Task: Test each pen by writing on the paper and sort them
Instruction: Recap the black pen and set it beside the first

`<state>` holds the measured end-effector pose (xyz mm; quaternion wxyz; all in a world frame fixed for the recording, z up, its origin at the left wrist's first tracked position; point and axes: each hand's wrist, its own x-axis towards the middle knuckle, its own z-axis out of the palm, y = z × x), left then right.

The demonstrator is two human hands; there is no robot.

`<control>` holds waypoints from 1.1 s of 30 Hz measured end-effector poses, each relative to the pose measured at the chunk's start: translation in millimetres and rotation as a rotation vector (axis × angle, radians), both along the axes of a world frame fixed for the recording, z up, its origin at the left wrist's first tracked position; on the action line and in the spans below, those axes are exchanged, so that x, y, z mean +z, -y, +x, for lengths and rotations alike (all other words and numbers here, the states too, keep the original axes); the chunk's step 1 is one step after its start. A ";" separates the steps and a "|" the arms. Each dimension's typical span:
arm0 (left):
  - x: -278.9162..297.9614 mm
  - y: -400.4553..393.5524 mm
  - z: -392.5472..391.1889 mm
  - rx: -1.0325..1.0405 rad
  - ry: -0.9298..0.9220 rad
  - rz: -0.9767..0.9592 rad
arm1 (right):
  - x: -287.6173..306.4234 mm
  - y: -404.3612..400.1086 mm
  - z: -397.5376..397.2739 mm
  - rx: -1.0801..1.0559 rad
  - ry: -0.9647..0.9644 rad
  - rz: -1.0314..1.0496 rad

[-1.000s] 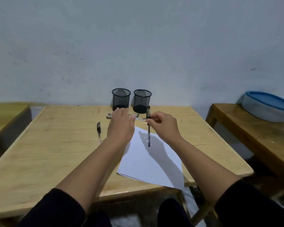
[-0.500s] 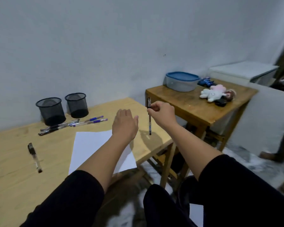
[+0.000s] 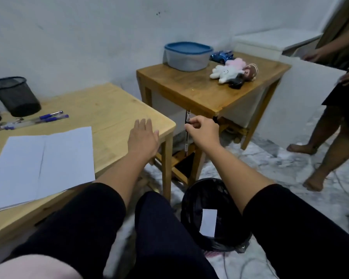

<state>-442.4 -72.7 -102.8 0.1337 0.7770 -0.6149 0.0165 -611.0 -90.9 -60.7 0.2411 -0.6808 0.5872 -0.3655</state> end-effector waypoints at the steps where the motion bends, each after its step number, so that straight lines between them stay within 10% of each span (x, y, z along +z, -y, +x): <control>1: -4.7 1.0 -2.8 0.008 0.017 0.007 | -9.2 1.4 -8.4 -0.011 0.005 0.019; 14: -9.0 0.7 -10.3 0.013 0.103 -0.032 | -78.0 4.9 -72.3 0.071 -0.315 0.225; 21: 9.9 -10.0 -13.2 0.004 0.184 -0.012 | -46.2 6.6 -37.5 0.277 -0.746 -0.010; 33: 99.5 -48.4 82.4 0.125 0.271 -0.158 | 58.3 3.1 98.0 0.437 -0.674 -0.349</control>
